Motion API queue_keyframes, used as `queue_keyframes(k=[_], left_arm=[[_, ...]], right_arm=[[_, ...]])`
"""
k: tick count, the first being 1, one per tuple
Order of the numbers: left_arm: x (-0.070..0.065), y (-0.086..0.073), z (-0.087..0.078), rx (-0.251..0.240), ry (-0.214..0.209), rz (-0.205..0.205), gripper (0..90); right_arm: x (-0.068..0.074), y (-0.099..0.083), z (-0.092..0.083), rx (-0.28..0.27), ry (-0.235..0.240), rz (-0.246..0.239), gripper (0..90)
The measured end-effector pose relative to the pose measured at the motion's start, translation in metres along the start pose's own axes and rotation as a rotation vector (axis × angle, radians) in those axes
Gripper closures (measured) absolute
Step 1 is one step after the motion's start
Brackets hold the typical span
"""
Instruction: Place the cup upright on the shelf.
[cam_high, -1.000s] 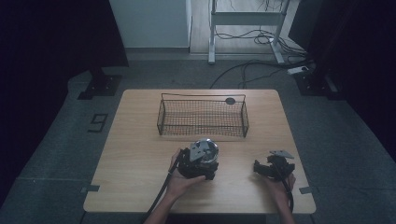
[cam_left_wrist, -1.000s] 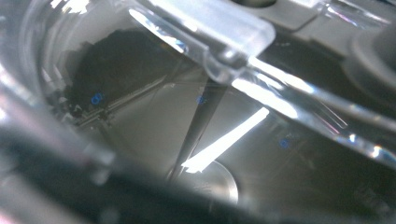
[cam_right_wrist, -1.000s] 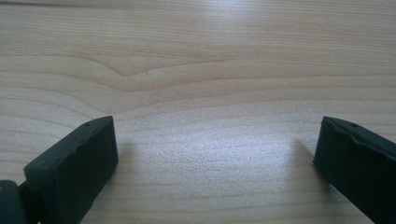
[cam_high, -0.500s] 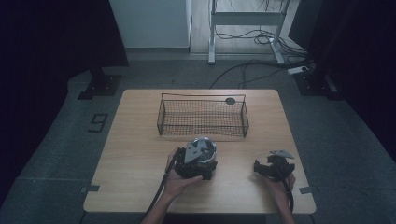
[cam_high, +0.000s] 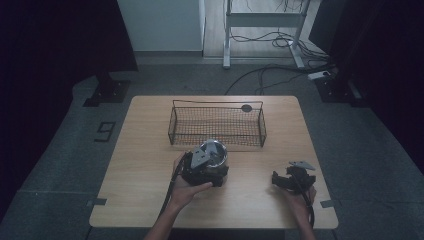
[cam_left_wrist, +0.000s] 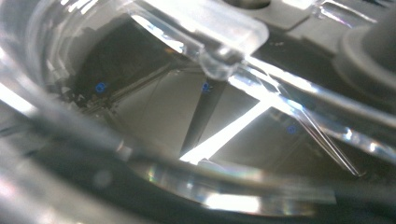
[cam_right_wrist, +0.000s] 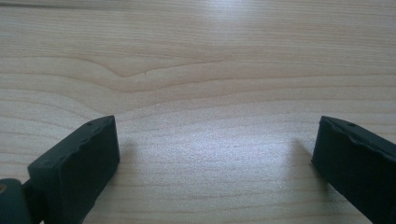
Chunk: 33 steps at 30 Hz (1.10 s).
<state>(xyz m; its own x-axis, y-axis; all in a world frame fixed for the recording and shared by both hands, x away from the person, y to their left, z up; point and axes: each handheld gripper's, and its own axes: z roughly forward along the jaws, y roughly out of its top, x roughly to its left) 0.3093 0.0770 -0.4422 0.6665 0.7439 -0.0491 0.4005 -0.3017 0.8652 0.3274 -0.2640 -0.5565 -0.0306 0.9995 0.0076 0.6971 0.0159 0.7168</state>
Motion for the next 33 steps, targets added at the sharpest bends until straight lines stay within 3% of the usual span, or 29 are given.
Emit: queue_keyframes(k=[6, 26, 33], left_arm=[[0.012, 0.006, -0.001, 0.009, -0.006, -0.057, 3.7], [0.038, 0.020, -0.016, 0.004, 0.047, -0.107, 3.7], [0.048, 0.020, -0.020, -0.037, 0.052, -0.106, 3.7]], right_arm=[[0.000, 0.000, 0.000, 0.000, -0.013, 0.017, 0.5], [-0.001, 0.000, 0.000, -0.001, -0.019, 0.020, 0.5], [-0.001, 0.000, 0.000, -0.001, -0.020, 0.021, 0.5]])
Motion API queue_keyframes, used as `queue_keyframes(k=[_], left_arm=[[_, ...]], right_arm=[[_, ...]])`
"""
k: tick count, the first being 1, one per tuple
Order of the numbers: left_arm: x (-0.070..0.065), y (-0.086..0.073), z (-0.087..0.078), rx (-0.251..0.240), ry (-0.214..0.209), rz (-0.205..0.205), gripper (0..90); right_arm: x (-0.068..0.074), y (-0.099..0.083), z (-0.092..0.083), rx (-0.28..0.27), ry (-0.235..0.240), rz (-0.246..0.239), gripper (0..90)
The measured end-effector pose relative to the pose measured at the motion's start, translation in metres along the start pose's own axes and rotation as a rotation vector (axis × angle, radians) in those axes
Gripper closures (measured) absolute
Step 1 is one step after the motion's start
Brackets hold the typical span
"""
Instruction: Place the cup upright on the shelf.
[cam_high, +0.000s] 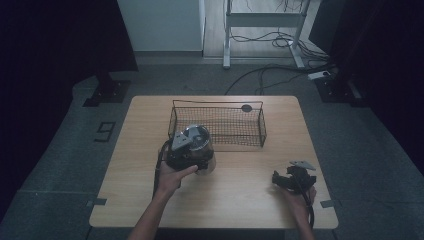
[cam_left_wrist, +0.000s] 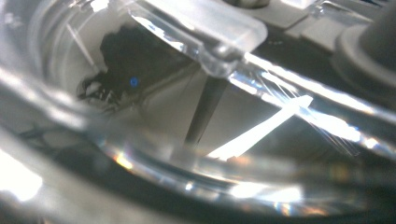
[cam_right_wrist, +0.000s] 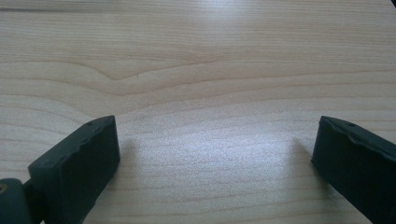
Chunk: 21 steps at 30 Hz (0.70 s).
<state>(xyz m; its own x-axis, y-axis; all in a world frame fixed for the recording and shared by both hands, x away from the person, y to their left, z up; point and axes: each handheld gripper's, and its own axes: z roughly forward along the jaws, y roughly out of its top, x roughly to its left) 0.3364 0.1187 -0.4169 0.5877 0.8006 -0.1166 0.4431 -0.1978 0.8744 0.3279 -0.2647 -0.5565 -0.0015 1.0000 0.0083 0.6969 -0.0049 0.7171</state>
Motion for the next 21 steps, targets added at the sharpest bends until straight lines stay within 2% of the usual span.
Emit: queue_keyframes(k=[5, 11, 17, 21], left_arm=[[0.006, 0.004, -0.003, -0.018, 0.014, -0.012, 3.7], [0.013, 0.007, -0.007, -0.017, 0.041, -0.026, 3.7], [0.020, 0.011, -0.014, -0.037, 0.085, -0.043, 3.7], [0.024, 0.014, -0.017, -0.037, 0.094, -0.038, 3.7]], right_arm=[[0.000, 0.000, 0.000, 0.000, 0.000, 0.000, 0.6], [0.000, 0.000, 0.000, 0.000, -0.005, 0.007, 0.5], [0.000, 0.000, 0.000, 0.000, -0.005, 0.008, 0.6], [0.000, 0.000, 0.000, 0.000, -0.005, 0.007, 0.6]])
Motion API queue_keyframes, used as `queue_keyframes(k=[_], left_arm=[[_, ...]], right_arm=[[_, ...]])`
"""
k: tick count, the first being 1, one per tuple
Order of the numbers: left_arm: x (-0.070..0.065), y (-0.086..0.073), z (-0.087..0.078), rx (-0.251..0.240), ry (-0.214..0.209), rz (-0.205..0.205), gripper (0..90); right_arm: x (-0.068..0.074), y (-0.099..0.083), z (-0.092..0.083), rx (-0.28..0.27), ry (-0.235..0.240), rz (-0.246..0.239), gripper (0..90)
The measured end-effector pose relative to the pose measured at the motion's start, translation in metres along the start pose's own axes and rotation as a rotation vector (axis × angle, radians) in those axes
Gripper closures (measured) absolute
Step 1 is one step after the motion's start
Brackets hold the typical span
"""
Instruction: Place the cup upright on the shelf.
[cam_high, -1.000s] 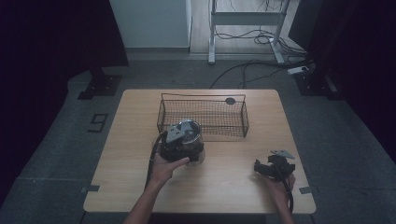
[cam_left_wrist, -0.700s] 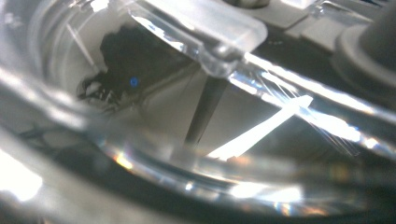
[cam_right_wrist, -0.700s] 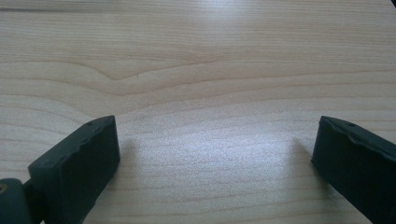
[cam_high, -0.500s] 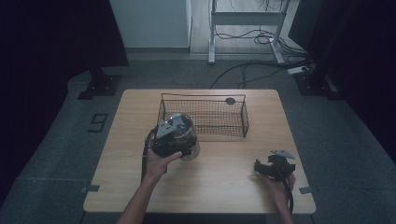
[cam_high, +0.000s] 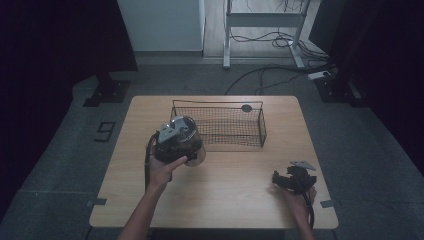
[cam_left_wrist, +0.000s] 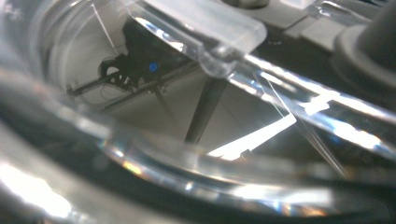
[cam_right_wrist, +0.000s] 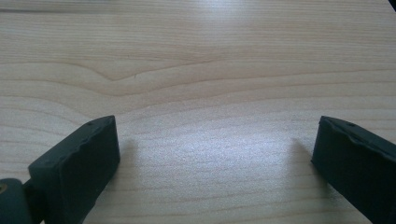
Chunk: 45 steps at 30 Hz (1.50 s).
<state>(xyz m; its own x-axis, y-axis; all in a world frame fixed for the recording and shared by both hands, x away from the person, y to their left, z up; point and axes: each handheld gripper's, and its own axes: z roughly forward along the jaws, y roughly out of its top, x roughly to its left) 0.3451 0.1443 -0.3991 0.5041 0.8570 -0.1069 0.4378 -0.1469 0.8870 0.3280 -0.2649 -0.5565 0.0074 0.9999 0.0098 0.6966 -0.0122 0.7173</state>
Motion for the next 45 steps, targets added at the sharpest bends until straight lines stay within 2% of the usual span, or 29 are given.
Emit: queue_keyframes(k=[6, 12, 22, 31, 45], left_arm=[[0.002, 0.005, 0.002, 0.000, 0.012, 0.025, 3.7], [0.004, 0.010, 0.003, 0.004, 0.014, 0.032, 3.7], [0.008, 0.019, 0.006, -0.004, 0.014, 0.005, 3.8], [0.007, 0.027, 0.010, -0.003, 0.026, 0.028, 3.7], [0.018, 0.038, 0.024, 0.005, 0.051, -0.003, 3.8]], right_arm=[[0.000, 0.000, 0.000, 0.003, 0.000, -0.002, 0.6], [0.000, 0.000, 0.000, 0.001, 0.000, -0.001, 0.6], [0.000, 0.000, 0.000, 0.003, 0.000, -0.002, 0.6], [0.000, 0.000, 0.000, 0.003, 0.000, -0.001, 0.6], [0.000, 0.000, 0.000, -0.001, -0.001, -0.002, 0.6]])
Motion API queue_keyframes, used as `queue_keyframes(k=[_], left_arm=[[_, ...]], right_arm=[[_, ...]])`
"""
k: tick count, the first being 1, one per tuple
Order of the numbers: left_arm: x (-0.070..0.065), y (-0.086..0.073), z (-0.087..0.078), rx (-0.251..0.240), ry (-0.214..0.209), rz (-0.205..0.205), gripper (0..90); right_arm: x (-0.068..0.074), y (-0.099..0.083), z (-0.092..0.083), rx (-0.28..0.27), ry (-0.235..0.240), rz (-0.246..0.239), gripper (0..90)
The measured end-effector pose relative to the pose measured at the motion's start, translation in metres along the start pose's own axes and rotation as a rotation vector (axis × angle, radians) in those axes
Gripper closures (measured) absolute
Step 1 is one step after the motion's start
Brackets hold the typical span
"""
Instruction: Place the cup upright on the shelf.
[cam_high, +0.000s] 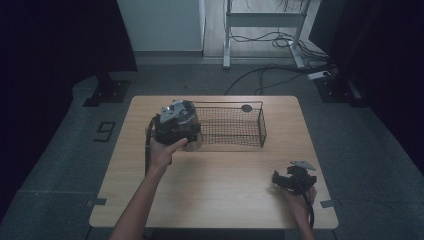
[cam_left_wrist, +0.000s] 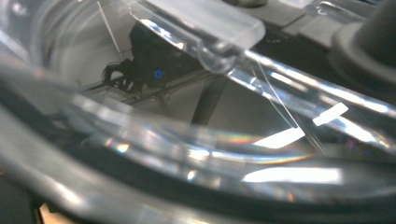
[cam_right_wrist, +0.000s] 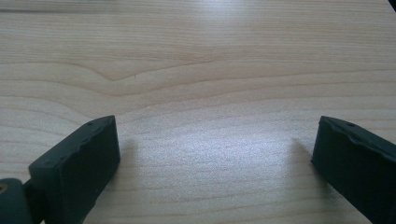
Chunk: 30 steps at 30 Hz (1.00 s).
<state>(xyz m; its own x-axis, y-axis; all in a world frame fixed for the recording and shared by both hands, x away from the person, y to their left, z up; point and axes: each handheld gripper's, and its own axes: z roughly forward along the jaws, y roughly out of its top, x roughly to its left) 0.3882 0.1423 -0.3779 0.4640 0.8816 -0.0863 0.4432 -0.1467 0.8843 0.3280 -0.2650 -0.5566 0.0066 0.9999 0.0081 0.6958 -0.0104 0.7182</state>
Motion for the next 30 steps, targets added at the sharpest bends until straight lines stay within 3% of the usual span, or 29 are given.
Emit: queue_keyframes(k=[4, 8, 18, 30], left_arm=[[0.003, 0.002, 0.003, 0.005, -0.004, -0.017, 3.8], [0.004, 0.004, 0.006, 0.008, 0.018, 0.004, 3.8], [0.009, 0.016, 0.014, 0.004, 0.021, -0.014, 3.7], [0.008, 0.032, 0.032, 0.022, 0.047, -0.002, 3.8]], right_arm=[[0.000, 0.000, 0.000, 0.001, 0.000, -0.001, 0.6], [0.000, 0.000, 0.000, 0.001, 0.000, -0.001, 0.6], [0.000, 0.000, 0.000, 0.000, 0.001, 0.000, 0.6], [0.000, 0.000, 0.000, 0.000, 0.001, 0.000, 0.6]])
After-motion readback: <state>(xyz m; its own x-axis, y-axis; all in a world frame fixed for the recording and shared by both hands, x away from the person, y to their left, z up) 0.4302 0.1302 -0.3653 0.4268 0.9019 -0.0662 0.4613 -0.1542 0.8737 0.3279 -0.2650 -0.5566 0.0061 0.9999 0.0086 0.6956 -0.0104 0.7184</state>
